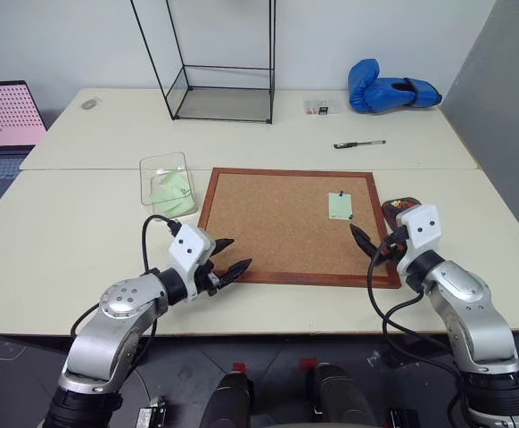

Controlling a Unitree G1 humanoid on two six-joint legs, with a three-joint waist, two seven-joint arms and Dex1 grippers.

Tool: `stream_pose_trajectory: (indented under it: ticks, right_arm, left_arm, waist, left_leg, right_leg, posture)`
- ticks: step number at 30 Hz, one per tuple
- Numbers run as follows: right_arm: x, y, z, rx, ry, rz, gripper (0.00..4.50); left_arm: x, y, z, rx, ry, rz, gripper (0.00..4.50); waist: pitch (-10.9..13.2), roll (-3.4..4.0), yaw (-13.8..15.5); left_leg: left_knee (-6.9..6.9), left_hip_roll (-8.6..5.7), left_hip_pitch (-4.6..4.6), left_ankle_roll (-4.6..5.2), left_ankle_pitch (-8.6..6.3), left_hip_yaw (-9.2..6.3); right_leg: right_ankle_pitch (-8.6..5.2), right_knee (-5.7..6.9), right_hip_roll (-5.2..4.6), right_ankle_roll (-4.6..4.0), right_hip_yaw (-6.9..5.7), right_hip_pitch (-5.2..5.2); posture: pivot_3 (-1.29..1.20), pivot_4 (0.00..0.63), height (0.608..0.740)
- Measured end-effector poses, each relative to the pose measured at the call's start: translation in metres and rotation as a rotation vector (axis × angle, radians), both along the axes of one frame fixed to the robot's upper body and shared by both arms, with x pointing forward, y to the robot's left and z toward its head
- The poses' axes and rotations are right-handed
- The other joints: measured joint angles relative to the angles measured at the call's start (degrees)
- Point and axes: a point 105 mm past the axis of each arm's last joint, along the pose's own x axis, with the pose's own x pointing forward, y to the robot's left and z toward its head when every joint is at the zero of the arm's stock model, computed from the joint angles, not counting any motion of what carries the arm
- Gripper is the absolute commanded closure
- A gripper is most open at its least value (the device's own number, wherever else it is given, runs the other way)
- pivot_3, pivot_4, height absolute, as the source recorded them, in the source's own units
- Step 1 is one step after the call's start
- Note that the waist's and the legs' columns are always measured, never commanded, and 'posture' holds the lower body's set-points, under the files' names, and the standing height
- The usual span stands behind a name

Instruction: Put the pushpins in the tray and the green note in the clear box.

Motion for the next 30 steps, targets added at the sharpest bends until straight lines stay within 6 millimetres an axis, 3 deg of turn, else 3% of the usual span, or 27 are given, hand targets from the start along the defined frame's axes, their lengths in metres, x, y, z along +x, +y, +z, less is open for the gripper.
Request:
stream_pose_trajectory:
  ticks: [17, 30]
  right_arm:
    - [-0.001, 0.002, 0.0, -0.002, 0.002, 0.017, 0.08]
    - [0.0, 0.003, 0.003, 0.001, -0.008, 0.025, 0.08]
  left_arm:
    - [0.007, -0.001, 0.007, -0.015, 0.007, 0.009, 1.41]
    - [0.024, -0.01, 0.045, -0.113, -0.095, -0.041, 1.41]
  waist:
    - [0.0, 0.0, 0.02]
    - [0.0, -0.01, 0.04]
  left_leg:
    - [0.0, -0.01, -0.01, 0.0, 0.0, -0.01]
    - [0.0, -0.02, -0.02, 0.0, 0.0, 0.0]
  right_leg:
    - [0.0, -0.01, 0.0, 0.0, -0.01, 0.0]
    - [0.01, -0.01, 0.0, 0.02, 0.0, 0.0]
  posture:
    - [0.0, 0.15, 0.74]
    - [0.0, 0.15, 0.74]
